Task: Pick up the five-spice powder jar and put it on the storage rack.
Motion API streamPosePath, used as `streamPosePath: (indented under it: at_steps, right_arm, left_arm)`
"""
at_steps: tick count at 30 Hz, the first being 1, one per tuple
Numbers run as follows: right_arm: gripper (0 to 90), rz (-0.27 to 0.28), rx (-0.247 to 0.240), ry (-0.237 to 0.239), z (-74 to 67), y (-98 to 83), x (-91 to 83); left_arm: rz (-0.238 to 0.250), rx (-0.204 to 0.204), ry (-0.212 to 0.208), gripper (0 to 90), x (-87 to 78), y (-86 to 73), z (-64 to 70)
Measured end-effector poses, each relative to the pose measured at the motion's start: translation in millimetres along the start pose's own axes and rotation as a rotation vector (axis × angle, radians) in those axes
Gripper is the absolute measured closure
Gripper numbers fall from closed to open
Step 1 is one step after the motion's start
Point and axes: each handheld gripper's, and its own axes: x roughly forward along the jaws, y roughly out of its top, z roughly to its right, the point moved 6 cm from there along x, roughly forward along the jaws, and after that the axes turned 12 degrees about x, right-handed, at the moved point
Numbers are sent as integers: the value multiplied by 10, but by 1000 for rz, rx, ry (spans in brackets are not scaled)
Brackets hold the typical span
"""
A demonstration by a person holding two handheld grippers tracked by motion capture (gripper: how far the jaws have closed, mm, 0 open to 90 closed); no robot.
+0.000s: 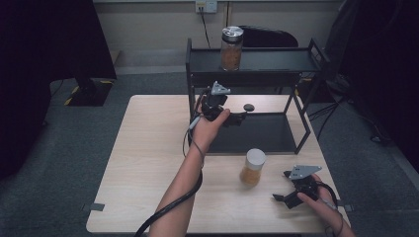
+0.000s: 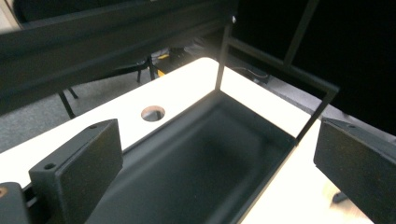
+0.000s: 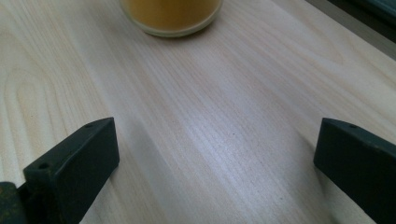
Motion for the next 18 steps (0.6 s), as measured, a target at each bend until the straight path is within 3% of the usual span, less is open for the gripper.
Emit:
streamPosePath:
  at_steps: [10, 18]
  right_arm:
    - [0, 0, 0, 0, 0, 0, 0]
    - [0, -1, 1, -1, -2, 0, -1]
  left_arm:
    - [-46, 3, -20, 8, 130, -360, 101]
    - [-86, 29, -46, 11, 177, -587, 145]
